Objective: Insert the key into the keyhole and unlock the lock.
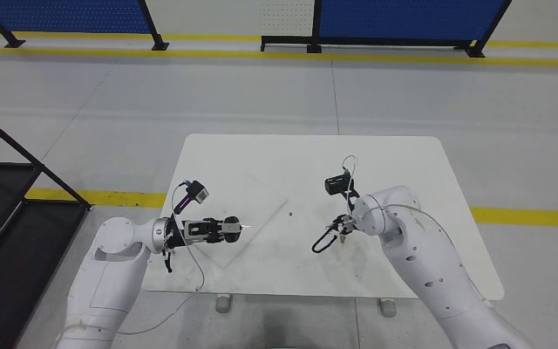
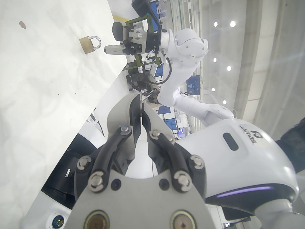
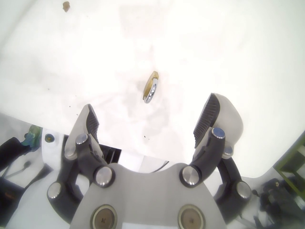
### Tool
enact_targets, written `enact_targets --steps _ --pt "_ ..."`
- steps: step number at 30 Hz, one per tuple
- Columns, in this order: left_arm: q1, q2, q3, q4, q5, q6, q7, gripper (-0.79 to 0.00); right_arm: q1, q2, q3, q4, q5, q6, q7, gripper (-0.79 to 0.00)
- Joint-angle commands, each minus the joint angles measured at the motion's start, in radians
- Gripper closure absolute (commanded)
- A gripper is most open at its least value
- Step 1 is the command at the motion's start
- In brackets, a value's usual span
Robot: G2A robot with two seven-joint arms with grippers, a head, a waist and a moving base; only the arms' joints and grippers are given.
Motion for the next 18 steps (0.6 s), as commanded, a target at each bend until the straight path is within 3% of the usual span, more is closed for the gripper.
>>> enact_targets --steps 1,18 --pt "0.0 0.0 0.0 0.0 0.0 0.0 0.0 0.0 0.012 -0.005 -0.006 0.03 0.007 0.017 -0.005 -0.785" --pt "0.0 0.0 0.0 0.0 0.0 0.0 0.0 0.0 0.019 -0.009 -0.008 0.041 0.016 0.025 -0.011 -0.785"
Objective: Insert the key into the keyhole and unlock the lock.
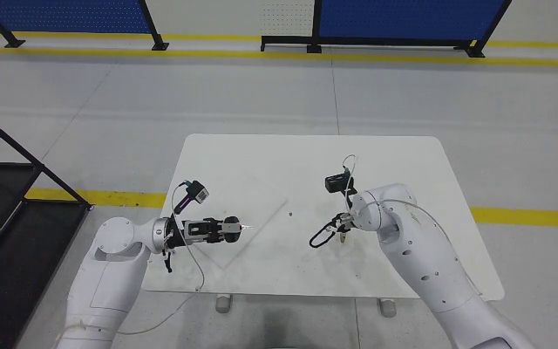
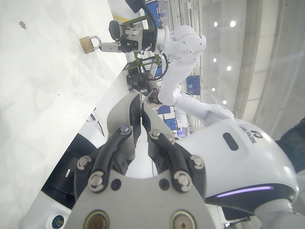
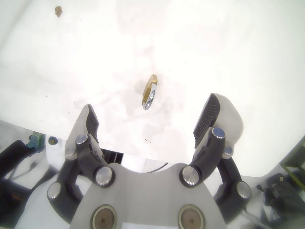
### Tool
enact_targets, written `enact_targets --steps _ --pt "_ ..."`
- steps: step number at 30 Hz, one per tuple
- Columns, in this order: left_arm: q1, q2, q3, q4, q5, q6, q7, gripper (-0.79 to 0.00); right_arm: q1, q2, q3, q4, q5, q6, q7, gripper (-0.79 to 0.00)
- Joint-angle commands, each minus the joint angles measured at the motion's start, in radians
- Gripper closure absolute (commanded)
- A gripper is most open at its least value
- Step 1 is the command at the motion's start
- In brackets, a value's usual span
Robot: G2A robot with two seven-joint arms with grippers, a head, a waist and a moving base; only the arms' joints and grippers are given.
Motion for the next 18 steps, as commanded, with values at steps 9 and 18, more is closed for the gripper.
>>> enact_targets --steps 9,18 --pt "0.0 0.0 0.0 0.0 0.0 0.0 0.0 0.0 0.03 -0.011 -0.013 0.075 0.055 0.013 0.013 -0.785" --pt "0.0 0.0 0.0 0.0 0.0 0.0 0.0 0.0 0.104 -0.026 -0.091 0.2 0.107 0.023 0.013 -0.785"
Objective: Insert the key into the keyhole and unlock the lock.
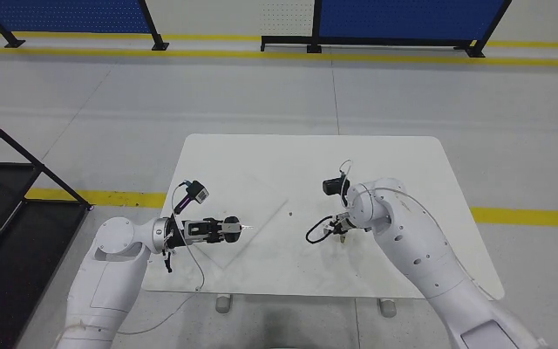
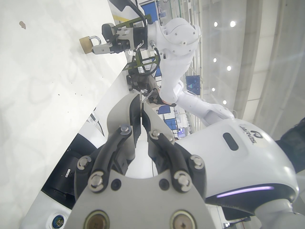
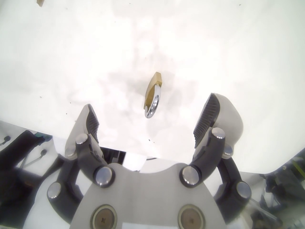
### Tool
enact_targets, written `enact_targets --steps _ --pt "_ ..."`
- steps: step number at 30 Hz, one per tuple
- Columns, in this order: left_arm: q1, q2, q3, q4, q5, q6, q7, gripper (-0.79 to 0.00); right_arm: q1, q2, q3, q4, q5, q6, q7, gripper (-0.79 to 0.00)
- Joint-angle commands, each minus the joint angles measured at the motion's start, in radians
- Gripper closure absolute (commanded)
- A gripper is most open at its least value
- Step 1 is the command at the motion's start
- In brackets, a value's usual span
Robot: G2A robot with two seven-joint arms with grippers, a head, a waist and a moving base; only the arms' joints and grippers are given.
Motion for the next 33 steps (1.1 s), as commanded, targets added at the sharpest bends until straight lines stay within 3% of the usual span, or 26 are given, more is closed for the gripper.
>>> enact_targets --steps 1,16,21,26,33 --pt "0.0 0.0 0.0 0.0 0.0 0.0 0.0 0.0 0.01 -0.003 -0.013 0.022 0.005 0.0 0.0 -0.785" --pt "0.0 0.0 0.0 0.0 0.0 0.0 0.0 0.0 0.045 -0.034 -0.025 0.167 0.066 0.008 -0.008 -0.785" --pt "0.0 0.0 0.0 0.0 0.0 0.0 0.0 0.0 0.048 -0.042 -0.011 0.19 0.093 0.024 -0.024 -0.653" --pt "0.0 0.0 0.0 0.0 0.0 0.0 0.0 0.0 0.049 -0.049 -0.005 0.203 0.097 0.041 -0.041 -0.406" --pt "0.0 0.0 0.0 0.0 0.0 0.0 0.0 0.0 0.037 -0.052 0.012 0.194 0.091 0.066 -0.066 -0.369"
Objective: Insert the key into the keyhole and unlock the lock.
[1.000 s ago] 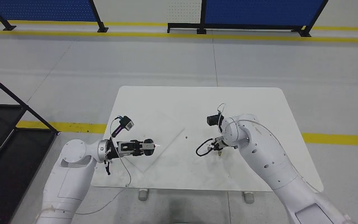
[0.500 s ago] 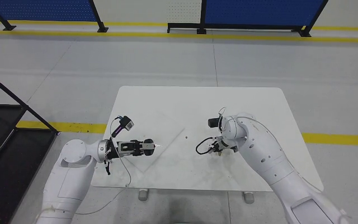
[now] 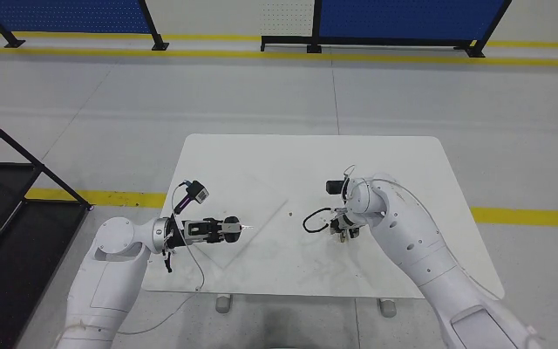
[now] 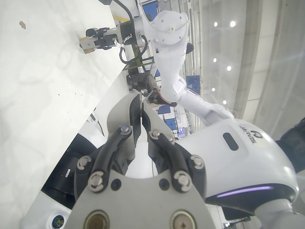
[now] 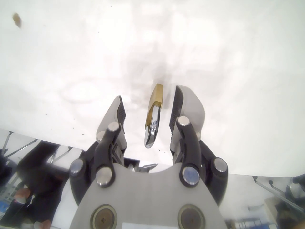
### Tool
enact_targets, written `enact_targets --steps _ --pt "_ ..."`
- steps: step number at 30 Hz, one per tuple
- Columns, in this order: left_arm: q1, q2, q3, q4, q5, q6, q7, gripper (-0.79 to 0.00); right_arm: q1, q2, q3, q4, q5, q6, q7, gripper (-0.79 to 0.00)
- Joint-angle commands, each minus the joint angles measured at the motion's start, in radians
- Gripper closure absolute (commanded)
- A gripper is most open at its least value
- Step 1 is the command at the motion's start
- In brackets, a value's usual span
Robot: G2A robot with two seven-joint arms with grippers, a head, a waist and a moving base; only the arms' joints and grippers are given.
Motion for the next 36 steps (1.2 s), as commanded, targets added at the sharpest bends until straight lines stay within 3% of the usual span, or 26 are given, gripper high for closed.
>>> enact_targets --steps 1,24,27,30,36 --pt "0.0 0.0 0.0 0.0 0.0 0.0 0.0 0.0 -0.005 0.001 0.005 -0.004 -0.005 0.001 -0.001 -0.369" --pt "0.0 0.0 0.0 0.0 0.0 0.0 0.0 0.0 -0.097 0.005 0.086 -0.092 -0.084 -0.009 0.009 -0.351" --pt "0.0 0.0 0.0 0.0 0.0 0.0 0.0 0.0 -0.1 0.002 0.091 -0.092 -0.093 -0.01 0.01 -0.262" --pt "0.0 0.0 0.0 0.0 0.0 0.0 0.0 0.0 -0.102 -0.002 0.098 -0.091 -0.1 -0.012 0.012 0.0" --pt "0.0 0.0 0.0 0.0 0.0 0.0 0.0 0.0 -0.111 -0.006 0.136 -0.099 -0.097 -0.01 0.01 0.0"
